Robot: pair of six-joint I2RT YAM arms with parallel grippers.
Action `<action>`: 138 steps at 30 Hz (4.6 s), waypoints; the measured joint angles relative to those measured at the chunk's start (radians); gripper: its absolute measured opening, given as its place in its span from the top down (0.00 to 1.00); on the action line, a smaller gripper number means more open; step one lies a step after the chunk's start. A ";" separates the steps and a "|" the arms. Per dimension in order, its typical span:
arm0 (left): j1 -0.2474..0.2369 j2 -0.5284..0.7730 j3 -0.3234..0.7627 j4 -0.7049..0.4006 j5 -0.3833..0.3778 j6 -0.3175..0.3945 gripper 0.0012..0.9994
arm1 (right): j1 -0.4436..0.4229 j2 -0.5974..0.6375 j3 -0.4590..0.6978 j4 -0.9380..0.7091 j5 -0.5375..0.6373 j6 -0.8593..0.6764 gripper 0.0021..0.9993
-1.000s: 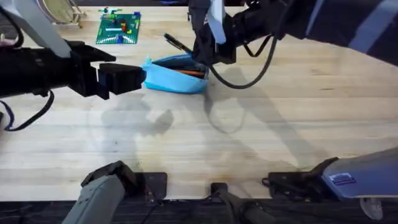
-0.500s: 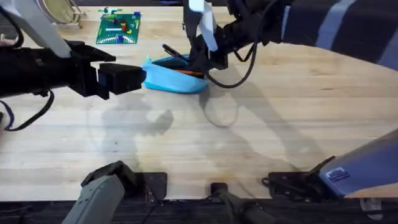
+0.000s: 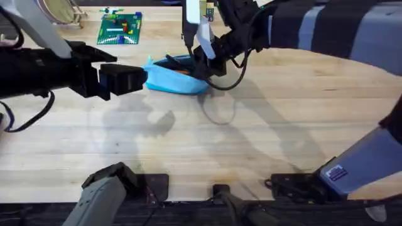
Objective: Unzip the bag, pick up the pens from the table one at a time and place them inside, then zip the bag closed.
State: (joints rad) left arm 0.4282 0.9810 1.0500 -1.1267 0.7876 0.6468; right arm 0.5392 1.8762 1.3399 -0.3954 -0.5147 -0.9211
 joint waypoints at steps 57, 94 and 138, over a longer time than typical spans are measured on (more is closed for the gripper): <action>0.000 0.000 0.000 -0.007 0.002 0.000 0.01 | 0.000 -0.336 0.000 -0.213 0.508 0.720 0.00; 0.203 0.316 0.000 -0.109 0.200 0.420 0.01 | 0.113 -0.336 0.165 -0.315 0.679 0.823 0.00; 0.418 0.414 0.000 0.077 0.215 0.702 0.01 | 0.276 -0.006 0.594 -0.316 0.592 0.959 0.00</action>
State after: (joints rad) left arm 0.8459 1.3949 1.0500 -1.0492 1.0023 1.3488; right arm 0.8150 1.8705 1.9335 -0.7110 0.0778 0.0383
